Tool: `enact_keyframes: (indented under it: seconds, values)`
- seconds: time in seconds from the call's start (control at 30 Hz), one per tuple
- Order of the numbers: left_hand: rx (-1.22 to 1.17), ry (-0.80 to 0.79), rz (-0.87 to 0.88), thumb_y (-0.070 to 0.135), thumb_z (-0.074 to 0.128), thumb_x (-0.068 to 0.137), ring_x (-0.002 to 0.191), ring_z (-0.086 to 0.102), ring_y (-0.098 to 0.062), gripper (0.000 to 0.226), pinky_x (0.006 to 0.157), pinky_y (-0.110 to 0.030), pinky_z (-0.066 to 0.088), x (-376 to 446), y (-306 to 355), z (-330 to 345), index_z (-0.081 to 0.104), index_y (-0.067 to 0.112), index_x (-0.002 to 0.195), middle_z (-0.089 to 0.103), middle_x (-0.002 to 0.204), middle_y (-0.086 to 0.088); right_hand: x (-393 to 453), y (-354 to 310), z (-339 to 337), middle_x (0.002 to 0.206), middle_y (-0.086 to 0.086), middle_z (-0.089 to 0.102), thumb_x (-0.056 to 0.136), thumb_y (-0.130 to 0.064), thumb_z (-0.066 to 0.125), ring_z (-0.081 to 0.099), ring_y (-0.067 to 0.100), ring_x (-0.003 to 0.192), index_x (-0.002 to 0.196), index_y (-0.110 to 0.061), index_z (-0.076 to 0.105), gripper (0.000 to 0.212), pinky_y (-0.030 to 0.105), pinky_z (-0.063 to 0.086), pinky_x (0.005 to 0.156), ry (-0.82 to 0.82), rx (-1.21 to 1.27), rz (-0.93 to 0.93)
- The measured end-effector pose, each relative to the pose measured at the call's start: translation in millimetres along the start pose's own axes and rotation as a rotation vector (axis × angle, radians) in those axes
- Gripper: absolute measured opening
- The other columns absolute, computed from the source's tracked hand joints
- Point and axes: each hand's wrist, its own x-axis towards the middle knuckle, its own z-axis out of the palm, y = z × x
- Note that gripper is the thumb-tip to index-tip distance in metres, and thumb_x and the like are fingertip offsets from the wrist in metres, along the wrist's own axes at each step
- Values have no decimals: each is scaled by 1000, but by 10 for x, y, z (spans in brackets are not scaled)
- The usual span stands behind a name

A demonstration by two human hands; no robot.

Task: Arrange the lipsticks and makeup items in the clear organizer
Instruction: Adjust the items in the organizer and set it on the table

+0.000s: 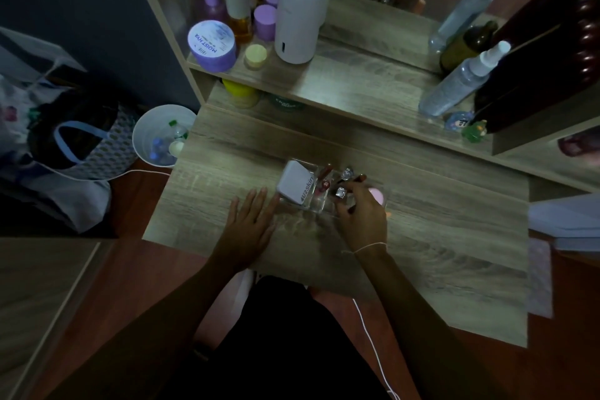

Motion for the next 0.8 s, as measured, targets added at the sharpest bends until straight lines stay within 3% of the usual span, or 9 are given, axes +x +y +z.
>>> enact_keyframes:
  seconds: [0.23,0.4,0.53,0.7,0.8]
  values:
    - [-5,1,4,46,8,97,138,28,-36,59,108,-59,11,-5,5,-10,20,16,146,33,150,-19,18,2,19,97,10,71,82,-17,67,66,30,73,103,-15,61,22,39,55,65,-6,-99,-44]
    - [-16,13,-2,44,22,95,138,28,-35,58,107,-58,10,3,6,-8,17,19,147,33,150,-18,39,1,36,96,10,71,80,-12,69,67,30,82,101,-15,62,23,37,54,61,-15,-144,-49]
    - [-18,9,-12,48,9,96,140,24,-33,58,108,-58,10,-2,-5,-1,9,22,148,31,151,-18,23,-1,59,96,10,72,80,-12,69,67,30,80,100,-15,63,22,36,54,62,-21,-132,-39]
    - [-21,13,-8,43,24,94,140,26,-33,59,109,-60,16,5,-5,23,10,22,148,31,151,-17,27,-9,63,100,10,71,79,-11,68,67,30,84,104,-15,64,26,38,54,64,-39,-109,-11]
    - [-21,7,-12,44,19,96,140,25,-33,58,109,-60,15,-1,-10,17,10,22,148,31,151,-17,34,-9,59,99,9,71,79,-11,68,67,29,83,103,-16,64,25,37,54,64,-38,-100,0]
